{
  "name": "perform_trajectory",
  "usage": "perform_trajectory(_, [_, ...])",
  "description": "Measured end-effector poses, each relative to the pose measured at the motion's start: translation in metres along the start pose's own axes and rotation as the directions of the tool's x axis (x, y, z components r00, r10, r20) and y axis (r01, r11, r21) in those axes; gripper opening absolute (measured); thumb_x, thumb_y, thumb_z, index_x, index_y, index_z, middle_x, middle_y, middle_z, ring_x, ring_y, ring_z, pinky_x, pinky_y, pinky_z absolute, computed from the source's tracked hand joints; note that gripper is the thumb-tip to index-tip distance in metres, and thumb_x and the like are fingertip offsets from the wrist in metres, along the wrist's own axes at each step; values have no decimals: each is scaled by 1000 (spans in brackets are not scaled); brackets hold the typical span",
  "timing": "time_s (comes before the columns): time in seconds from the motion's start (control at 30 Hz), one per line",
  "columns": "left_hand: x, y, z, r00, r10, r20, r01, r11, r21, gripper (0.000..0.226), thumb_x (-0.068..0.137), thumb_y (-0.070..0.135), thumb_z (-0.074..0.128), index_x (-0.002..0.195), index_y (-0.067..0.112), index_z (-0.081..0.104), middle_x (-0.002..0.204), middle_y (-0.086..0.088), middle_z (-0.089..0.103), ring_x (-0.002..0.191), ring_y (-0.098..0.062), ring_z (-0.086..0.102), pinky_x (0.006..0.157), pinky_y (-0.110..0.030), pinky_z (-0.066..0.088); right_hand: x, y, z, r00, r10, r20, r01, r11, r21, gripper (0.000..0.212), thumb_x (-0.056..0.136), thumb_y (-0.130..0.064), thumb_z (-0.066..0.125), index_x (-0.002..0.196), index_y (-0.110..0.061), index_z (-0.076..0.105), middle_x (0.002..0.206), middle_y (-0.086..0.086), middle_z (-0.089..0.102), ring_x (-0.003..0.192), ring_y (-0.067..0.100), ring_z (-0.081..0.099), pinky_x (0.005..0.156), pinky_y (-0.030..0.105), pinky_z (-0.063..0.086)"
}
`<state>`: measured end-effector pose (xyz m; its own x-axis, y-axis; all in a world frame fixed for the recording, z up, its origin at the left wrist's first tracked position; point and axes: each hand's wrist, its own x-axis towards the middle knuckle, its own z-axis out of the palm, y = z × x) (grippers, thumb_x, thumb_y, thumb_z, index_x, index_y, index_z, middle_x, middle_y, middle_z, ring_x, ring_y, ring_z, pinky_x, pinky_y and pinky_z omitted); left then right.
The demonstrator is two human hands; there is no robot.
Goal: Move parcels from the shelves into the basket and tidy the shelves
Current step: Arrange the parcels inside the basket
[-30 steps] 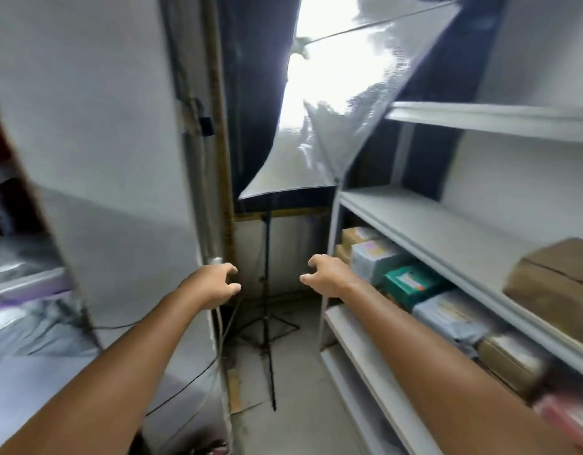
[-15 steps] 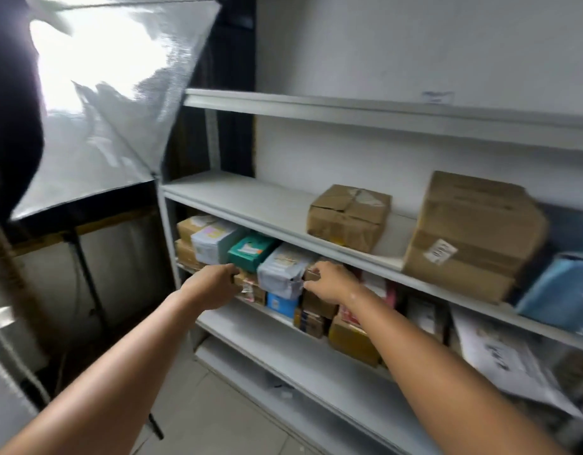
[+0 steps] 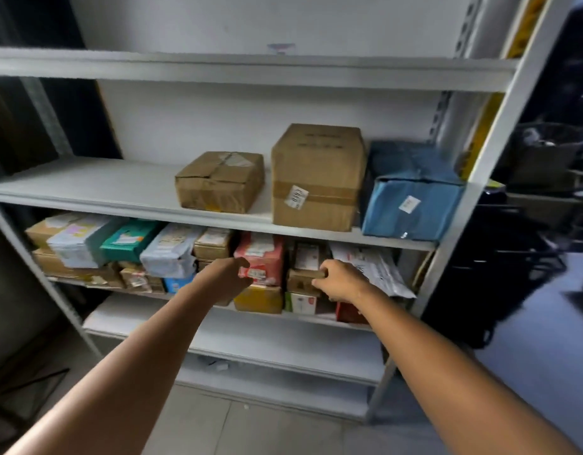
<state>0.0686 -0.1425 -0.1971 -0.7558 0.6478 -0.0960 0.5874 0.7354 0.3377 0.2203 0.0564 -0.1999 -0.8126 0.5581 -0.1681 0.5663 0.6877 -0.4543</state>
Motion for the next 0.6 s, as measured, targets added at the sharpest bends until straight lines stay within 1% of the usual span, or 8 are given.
perform_trajectory(0.1, [16, 32, 19, 993, 110, 32, -111, 993, 36, 38, 95, 31, 56, 131, 18, 59, 123, -12, 65, 107, -30, 63, 86, -32, 49, -4, 30, -6, 997, 77, -25, -76, 997, 22, 34, 89, -38, 62, 114, -14, 61, 114, 10, 67, 102, 29, 64, 87, 37, 53])
perform_trajectory(0.2, [38, 50, 38, 981, 181, 65, -185, 981, 63, 33, 93, 33, 57, 123, 19, 62, 118, -10, 64, 101, -27, 59, 83, -32, 47, -1, 53, -4, 987, 148, -66, -145, 988, 48, 39, 88, -41, 61, 117, -14, 62, 122, 12, 65, 104, 30, 63, 88, 40, 54])
perform_trajectory(0.27, [54, 55, 52, 976, 198, 90, -205, 976, 71, 36, 92, 37, 57, 125, 24, 61, 120, -8, 63, 96, -24, 56, 79, -32, 45, 3, 67, 0, 976, 201, -85, -198, 979, 43, 38, 88, -39, 62, 117, -15, 63, 120, 12, 66, 103, 29, 64, 89, 38, 53])
perform_trajectory(0.3, [61, 57, 59, 973, 198, 119, -205, 977, 55, 39, 93, 37, 56, 130, 27, 59, 125, -9, 62, 98, -24, 56, 79, -31, 45, 5, 74, 1, 969, 229, -93, -227, 973, 39, 37, 90, -39, 62, 117, -15, 63, 120, 11, 66, 102, 28, 64, 89, 36, 52])
perform_trajectory(0.4, [84, 60, 76, 956, 221, 191, -231, 973, 29, 42, 96, 34, 56, 137, 24, 53, 134, -10, 56, 114, -28, 57, 90, -33, 47, 14, 92, 7, 944, 313, -102, -310, 950, 45, 46, 92, -41, 61, 131, -16, 57, 133, 10, 60, 115, 27, 59, 93, 32, 48])
perform_trajectory(0.47, [101, 64, 89, 948, 236, 215, -237, 971, -19, 42, 97, 34, 56, 137, 22, 53, 134, -8, 56, 111, -25, 58, 93, -33, 49, 20, 103, 11, 936, 335, -108, -332, 942, 42, 47, 92, -40, 61, 133, -16, 56, 138, 9, 57, 119, 28, 57, 94, 32, 47])
perform_trajectory(0.53, [112, 70, 99, 938, 242, 249, -239, 970, -45, 42, 97, 34, 55, 138, 25, 51, 132, -8, 56, 105, -25, 60, 92, -35, 53, 27, 114, 15, 926, 358, -120, -356, 934, 40, 46, 91, -39, 62, 131, -17, 57, 135, 9, 59, 118, 28, 58, 94, 34, 49])
perform_trajectory(0.6, [123, 76, 112, 931, 245, 272, -239, 969, -55, 44, 96, 34, 56, 139, 27, 50, 131, -9, 57, 105, -27, 61, 90, -37, 54, 32, 122, 18, 917, 376, -136, -373, 927, 44, 46, 90, -39, 62, 131, -18, 58, 133, 9, 60, 117, 28, 58, 93, 33, 49])
